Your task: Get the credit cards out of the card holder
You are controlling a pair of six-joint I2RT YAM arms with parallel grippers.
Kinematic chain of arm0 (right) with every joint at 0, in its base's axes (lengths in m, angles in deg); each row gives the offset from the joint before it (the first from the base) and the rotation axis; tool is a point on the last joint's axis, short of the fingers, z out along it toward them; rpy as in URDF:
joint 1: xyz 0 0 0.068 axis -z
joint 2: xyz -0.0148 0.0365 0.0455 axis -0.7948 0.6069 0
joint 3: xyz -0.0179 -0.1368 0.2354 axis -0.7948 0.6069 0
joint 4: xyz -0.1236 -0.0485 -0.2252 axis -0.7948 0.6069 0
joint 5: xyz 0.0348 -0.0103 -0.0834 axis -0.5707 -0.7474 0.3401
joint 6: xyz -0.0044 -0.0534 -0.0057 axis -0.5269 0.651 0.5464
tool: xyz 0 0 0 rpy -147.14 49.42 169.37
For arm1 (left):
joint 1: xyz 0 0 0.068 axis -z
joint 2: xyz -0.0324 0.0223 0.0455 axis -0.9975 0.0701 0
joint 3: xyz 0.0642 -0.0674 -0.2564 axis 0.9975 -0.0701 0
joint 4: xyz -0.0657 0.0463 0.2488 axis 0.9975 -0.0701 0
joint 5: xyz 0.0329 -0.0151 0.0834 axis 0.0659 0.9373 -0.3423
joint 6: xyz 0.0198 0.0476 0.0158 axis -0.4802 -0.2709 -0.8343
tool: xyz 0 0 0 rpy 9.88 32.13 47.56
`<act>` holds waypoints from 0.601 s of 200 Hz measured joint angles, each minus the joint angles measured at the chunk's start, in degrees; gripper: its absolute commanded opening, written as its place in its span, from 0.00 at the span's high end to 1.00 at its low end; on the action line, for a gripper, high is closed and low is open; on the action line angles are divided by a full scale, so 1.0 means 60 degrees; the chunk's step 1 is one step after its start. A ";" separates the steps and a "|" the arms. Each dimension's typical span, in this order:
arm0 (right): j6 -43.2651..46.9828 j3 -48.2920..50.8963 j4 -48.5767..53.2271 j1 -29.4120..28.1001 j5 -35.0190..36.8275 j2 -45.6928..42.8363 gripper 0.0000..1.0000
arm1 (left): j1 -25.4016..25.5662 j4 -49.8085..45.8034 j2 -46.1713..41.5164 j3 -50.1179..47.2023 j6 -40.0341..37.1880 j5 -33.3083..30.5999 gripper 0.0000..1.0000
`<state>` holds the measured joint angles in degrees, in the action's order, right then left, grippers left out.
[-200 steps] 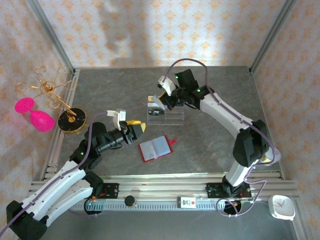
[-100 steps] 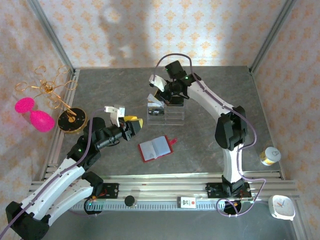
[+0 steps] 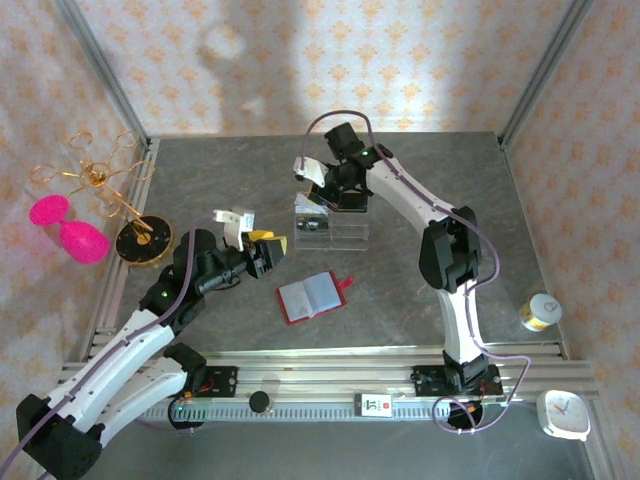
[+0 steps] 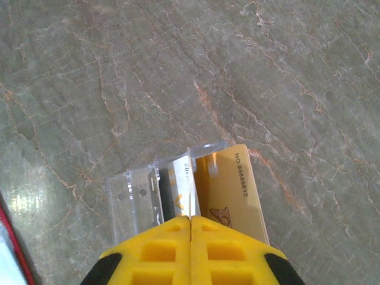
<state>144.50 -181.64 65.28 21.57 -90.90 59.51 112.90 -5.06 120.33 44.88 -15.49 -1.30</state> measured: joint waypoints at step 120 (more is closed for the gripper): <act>0.0973 -0.0208 0.0572 0.0000 0.0146 0.0557 0.79 | -0.0390 -0.0018 0.0557 0.0029 0.0000 0.0146 0.52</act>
<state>150.33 -182.89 68.71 21.57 -90.03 62.86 110.56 -5.17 123.68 45.06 -15.49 -0.43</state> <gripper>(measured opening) 0.057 0.475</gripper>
